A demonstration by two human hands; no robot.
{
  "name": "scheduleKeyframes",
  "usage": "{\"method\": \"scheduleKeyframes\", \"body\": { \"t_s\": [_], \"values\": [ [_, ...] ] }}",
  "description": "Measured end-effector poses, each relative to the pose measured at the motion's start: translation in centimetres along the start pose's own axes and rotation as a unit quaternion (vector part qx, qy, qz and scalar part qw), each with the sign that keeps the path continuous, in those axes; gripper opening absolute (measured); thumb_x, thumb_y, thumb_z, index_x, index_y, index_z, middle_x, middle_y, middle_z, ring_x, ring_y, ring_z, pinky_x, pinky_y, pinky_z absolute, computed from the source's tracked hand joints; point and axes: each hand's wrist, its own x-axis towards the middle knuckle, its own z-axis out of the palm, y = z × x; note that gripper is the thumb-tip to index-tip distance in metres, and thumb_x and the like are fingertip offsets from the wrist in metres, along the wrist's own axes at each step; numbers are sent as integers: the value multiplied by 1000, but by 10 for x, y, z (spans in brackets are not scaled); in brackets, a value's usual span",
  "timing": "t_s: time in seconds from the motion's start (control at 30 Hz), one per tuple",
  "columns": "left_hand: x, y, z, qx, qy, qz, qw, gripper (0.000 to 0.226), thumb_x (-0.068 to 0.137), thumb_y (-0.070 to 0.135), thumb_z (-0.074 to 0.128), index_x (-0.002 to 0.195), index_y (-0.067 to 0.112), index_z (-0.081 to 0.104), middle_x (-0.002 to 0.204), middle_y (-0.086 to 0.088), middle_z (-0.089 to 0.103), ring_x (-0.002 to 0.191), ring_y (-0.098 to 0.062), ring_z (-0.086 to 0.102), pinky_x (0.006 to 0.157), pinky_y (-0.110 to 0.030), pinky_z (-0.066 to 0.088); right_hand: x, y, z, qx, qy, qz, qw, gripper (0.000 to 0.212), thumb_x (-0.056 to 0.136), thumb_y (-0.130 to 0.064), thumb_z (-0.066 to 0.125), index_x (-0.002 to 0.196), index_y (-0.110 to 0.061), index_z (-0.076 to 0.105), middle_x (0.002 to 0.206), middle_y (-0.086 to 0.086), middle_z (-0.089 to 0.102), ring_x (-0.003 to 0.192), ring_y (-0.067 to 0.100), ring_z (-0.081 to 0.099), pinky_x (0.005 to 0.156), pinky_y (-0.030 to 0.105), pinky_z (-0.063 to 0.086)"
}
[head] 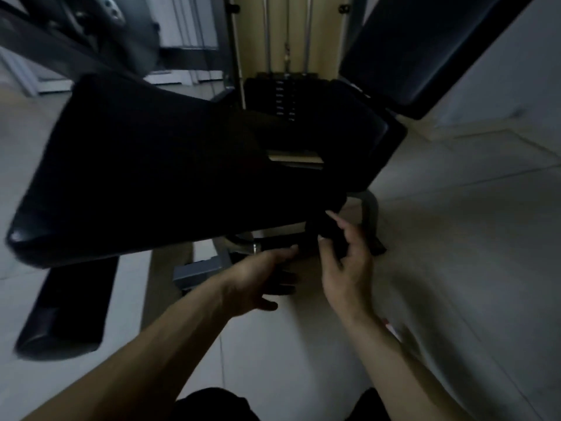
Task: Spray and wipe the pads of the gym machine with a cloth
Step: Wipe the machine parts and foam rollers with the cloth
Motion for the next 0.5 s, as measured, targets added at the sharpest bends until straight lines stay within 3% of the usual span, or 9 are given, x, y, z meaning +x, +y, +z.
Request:
{"method": "scheduleKeyframes", "body": {
  "t_s": [0.07, 0.13, 0.2, 0.27, 0.37, 0.5],
  "values": [
    [-12, -16, -18, -66, 78, 2, 995, 40, 98, 52, 58, 127, 25, 66, 119, 3, 75, 114, -18, 68, 109, -48, 46, -2, -3, 21, -85, -55, -78, 992, 44, 95, -2, 65, 135, -20, 64, 132, -6, 53, 124, 7, 56, 99, 13, 47],
    [-15, -21, -29, -156, 178, 28, 971, 28, 100, 39, 61, 118, 20, 70, 112, 0, 77, 108, -19, 70, 98, -43, 51, -7, 3, 43, -206, -120, -159, 958, 46, 86, -6, 71, 129, -23, 66, 133, 0, 52, 122, 19, 54, 101, 30, 51],
    [-13, -18, -34, -206, 246, 69, 945, 19, 101, 26, 63, 112, 13, 70, 108, -5, 77, 104, -21, 70, 87, -37, 53, -10, 8, 62, -301, -143, -202, 921, 45, 81, -18, 78, 123, -28, 64, 130, -1, 55, 116, 26, 52, 92, 44, 53],
    [-7, -13, -27, -231, 271, 76, 931, 19, 100, 22, 64, 113, 8, 69, 107, -8, 75, 98, -21, 70, 80, -35, 53, -8, 10, 67, -323, -134, -213, 913, 37, 83, -23, 75, 119, -29, 65, 125, 0, 56, 110, 28, 51, 84, 46, 54],
    [5, -9, -12, -258, 296, 62, 918, 29, 99, 26, 67, 118, 5, 66, 102, -9, 71, 88, -20, 66, 73, -34, 51, 2, 17, 49, -321, -154, -230, 906, 36, 87, -14, 62, 121, -23, 69, 123, 4, 58, 109, 30, 54, 86, 45, 55],
    [17, -7, -15, -233, 317, 59, 918, 34, 97, 29, 70, 121, 5, 64, 107, -8, 70, 99, -21, 66, 72, -33, 49, 37, 49, -11, -331, -119, -158, 923, 36, 90, -8, 68, 123, -20, 72, 122, 5, 59, 113, 32, 58, 91, 48, 54]
  ]
}}
